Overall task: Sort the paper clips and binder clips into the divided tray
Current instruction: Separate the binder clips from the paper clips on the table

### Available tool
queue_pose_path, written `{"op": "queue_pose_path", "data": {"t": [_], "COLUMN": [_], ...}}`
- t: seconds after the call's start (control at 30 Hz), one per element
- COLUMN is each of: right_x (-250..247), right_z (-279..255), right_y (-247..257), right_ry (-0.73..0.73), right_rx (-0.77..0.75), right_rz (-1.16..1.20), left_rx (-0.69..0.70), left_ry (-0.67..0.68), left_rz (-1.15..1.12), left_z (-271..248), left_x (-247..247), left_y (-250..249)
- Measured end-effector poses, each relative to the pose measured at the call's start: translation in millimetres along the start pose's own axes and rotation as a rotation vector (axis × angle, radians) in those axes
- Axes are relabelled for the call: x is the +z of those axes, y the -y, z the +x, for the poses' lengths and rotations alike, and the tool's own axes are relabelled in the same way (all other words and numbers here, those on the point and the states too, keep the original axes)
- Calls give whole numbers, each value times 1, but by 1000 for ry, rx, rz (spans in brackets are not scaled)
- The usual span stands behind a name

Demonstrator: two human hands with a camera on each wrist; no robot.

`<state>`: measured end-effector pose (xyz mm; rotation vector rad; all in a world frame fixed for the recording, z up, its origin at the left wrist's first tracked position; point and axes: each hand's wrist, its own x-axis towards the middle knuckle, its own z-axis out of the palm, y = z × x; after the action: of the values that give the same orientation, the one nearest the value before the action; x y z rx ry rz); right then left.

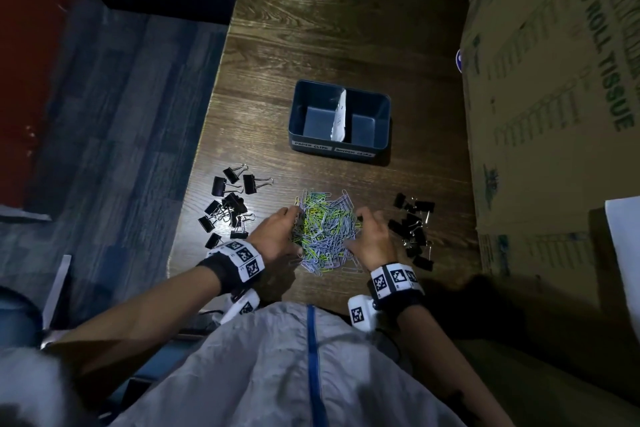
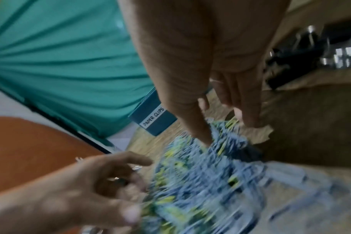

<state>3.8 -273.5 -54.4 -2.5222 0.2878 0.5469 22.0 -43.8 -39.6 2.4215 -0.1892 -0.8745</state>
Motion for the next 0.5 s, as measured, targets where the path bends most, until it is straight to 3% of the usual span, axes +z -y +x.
{"op": "queue_pose_path", "data": {"t": [0.07,0.23,0.37,0.5], "right_x": [-8,-10,-5,-3], "right_z": [7,23,22,23], "right_y": [0,22,43,42], "right_ry": [20,278,240,179], "right_rx": [11,-72,-111,-97], "right_rz": [-15,-226,-340,-228], "left_rx": [4,4,109,126], "left_ry": [-39,-60,-25,-70], "left_rz": [64,179,275,196], "left_z": [3,14,24,25], "left_x": [-4,-6,-5,-12], "left_y": [1,-10,-22,-23]}}
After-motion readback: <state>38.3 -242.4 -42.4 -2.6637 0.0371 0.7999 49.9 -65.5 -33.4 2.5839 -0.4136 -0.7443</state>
